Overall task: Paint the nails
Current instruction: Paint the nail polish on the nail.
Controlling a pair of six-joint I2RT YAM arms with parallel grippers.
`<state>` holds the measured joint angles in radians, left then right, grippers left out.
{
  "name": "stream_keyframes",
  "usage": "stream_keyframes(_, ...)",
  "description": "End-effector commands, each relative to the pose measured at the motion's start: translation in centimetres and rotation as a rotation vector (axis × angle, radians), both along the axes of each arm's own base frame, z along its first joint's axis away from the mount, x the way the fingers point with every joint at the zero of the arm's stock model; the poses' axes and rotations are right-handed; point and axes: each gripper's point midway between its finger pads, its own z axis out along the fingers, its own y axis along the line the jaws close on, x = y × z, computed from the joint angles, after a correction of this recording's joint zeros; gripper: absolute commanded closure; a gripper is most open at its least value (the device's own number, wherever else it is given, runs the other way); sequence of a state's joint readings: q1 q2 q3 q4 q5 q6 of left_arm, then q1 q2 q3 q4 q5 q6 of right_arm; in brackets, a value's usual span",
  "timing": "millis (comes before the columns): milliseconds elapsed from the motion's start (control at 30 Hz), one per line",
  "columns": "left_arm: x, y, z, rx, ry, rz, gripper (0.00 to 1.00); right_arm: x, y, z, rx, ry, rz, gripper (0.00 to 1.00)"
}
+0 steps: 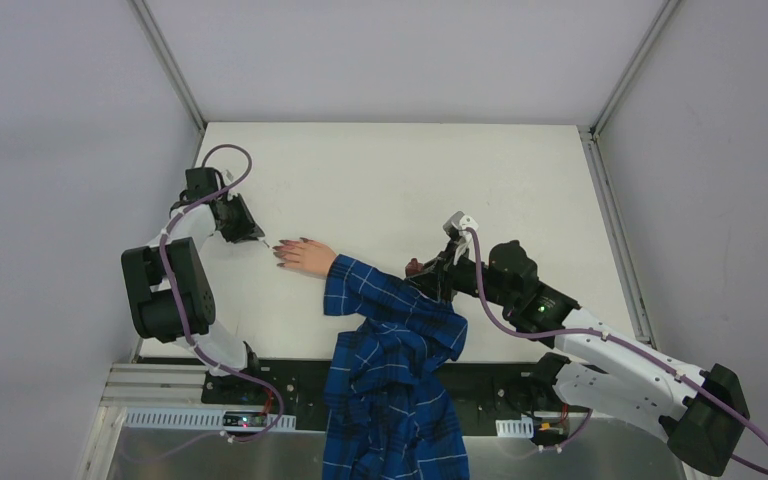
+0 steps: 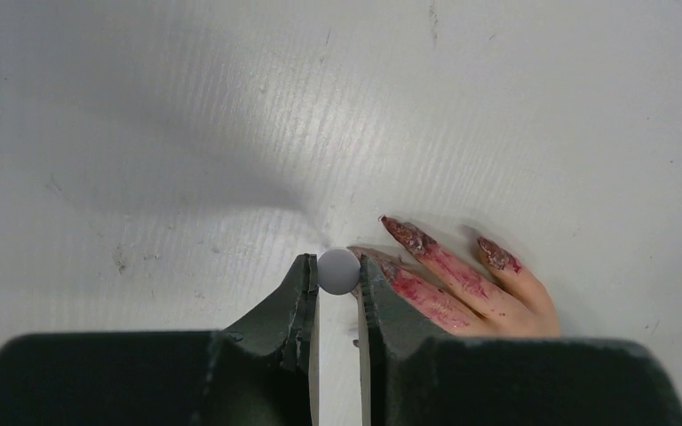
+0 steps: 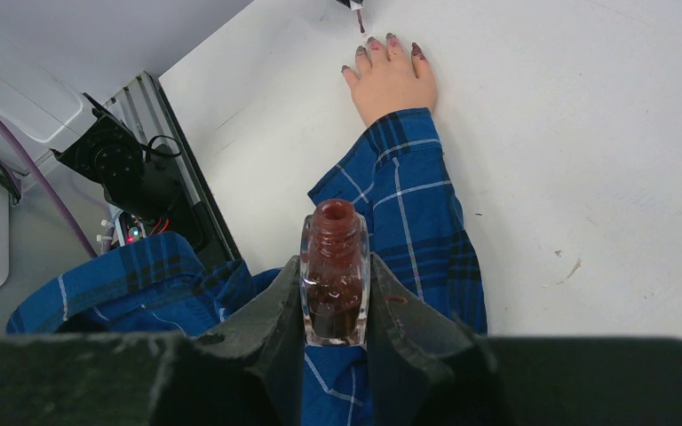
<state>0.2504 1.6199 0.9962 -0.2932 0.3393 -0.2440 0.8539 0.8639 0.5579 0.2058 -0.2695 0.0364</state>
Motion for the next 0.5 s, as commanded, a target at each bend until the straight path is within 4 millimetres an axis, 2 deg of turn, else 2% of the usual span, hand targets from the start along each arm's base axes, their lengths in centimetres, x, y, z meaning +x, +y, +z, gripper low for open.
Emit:
stream_keyframes(0, 1.0, -0.4, 3.0, -0.022, -0.091, -0.02, 1.0, 0.2, 0.1, 1.6, 0.053, -0.051, -0.001, 1.0)
stream_keyframes(133, 1.1, -1.0, 3.3, -0.035, -0.107, -0.04, 1.0, 0.2, 0.1, 1.7, 0.054, -0.051, -0.001, 1.0)
stream_keyframes(467, 1.2, -2.5, 2.4, -0.059, -0.083, -0.085, 1.0, 0.2, 0.2, 1.4, 0.047, -0.045, 0.003, 1.0)
